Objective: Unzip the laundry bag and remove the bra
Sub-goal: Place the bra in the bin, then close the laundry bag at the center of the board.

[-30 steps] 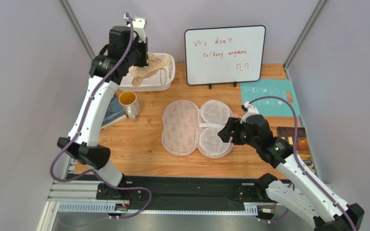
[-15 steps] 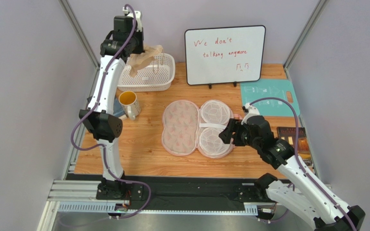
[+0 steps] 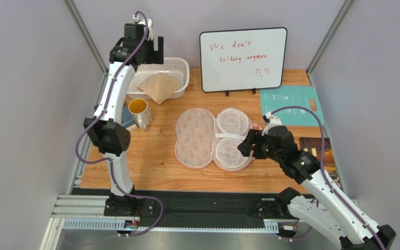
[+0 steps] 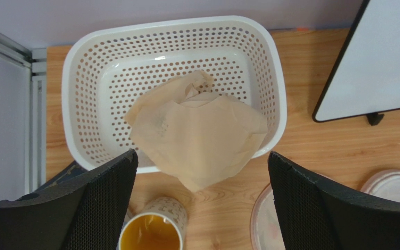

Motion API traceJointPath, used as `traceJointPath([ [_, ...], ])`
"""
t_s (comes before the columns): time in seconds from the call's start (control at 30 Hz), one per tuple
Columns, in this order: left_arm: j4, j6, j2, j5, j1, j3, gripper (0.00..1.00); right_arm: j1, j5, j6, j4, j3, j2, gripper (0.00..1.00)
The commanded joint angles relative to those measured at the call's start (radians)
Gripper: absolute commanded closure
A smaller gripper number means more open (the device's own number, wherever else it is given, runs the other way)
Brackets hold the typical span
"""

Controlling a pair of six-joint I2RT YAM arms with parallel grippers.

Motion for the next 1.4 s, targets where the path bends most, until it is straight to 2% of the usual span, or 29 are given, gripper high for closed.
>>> traceJointPath([
  [0.0, 0.039, -0.005, -0.245, -0.011, -0.009, -0.029, 0.0, -0.001, 0.007, -0.018, -0.006, 0.043, -0.004, 0.29],
  [0.2, 0.107, 0.021, -0.435, 0.042, -0.049, -0.233, 0.0, -0.004, 0.035, -0.015, -0.011, 0.048, -0.007, 0.29],
  [0.27, 0.106, 0.023, -0.449, 0.05, -0.049, -0.258, 0.0, -0.002, 0.034, -0.011, -0.016, 0.049, -0.011, 0.29],
  [0.37, 0.013, 0.0, -0.429, 0.045, -0.049, -0.288, 0.0, -0.002, 0.035, 0.0, -0.017, 0.043, -0.022, 0.29],
  [0.53, 0.077, -0.034, -0.468, 0.052, -0.07, -0.552, 0.03, -0.002, 0.038, -0.002, -0.02, 0.037, -0.03, 0.29],
  [0.73, 0.167, -0.068, -0.53, 0.072, -0.164, -0.785, 0.06, -0.004, 0.072, 0.011, -0.017, 0.014, -0.014, 0.27],
  [0.9, 0.24, -0.089, -0.656, 0.032, -0.307, -0.935, 0.06, -0.025, 0.072, 0.028, 0.038, -0.038, 0.038, 0.27],
  [1.07, 0.281, -0.134, -0.776, 0.042, -0.415, -1.07, 0.06, -0.117, 0.06, 0.041, 0.084, -0.08, 0.097, 0.27],
  [1.2, 0.327, -0.186, -0.882, 0.05, -0.452, -1.24, 0.06, -0.18, 0.052, 0.022, 0.102, -0.083, 0.151, 0.27],
  [1.37, 0.361, -0.24, -0.988, 0.075, -0.471, -1.377, 0.06, -0.211, 0.041, 0.008, 0.116, -0.098, 0.216, 0.27],
])
